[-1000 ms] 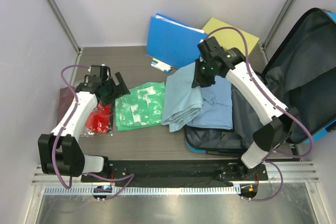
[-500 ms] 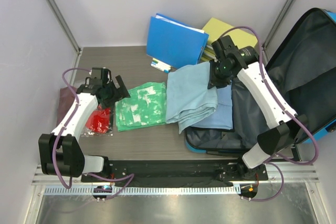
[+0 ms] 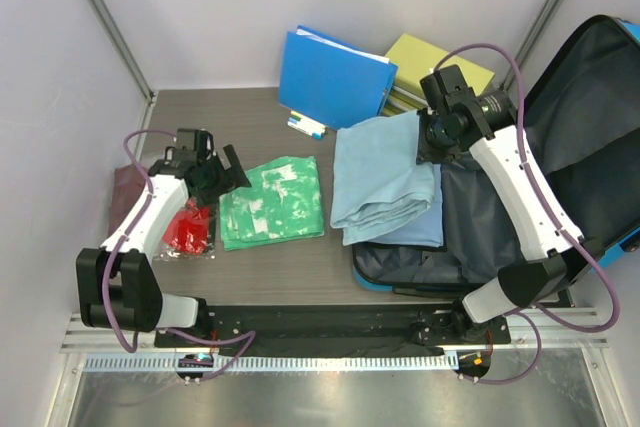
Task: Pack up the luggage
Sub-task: Place the household item in the luggage.
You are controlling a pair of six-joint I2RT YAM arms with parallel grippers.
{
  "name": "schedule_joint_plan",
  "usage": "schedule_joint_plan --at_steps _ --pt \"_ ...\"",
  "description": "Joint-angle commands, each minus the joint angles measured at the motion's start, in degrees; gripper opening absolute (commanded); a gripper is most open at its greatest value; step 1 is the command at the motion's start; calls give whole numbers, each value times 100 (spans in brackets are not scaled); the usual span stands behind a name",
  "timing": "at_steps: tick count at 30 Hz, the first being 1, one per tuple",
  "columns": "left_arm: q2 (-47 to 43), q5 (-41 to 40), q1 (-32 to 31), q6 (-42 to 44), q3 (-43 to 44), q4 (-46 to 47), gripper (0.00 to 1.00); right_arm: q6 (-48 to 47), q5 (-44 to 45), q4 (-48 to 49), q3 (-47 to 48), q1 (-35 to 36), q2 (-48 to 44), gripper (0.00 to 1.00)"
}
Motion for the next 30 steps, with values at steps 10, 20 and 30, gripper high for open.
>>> schedule_joint_plan --at_steps 10,20,30 --pt "148 242 20 175 36 254 100 217 977 669 -1224 -122 -731 1" --pt "236 286 20 227 45 298 100 420 1188 1109 -1707 -200 -748 1" --pt "306 286 20 298 106 333 100 516 1303 1689 -2349 -578 -687 1"
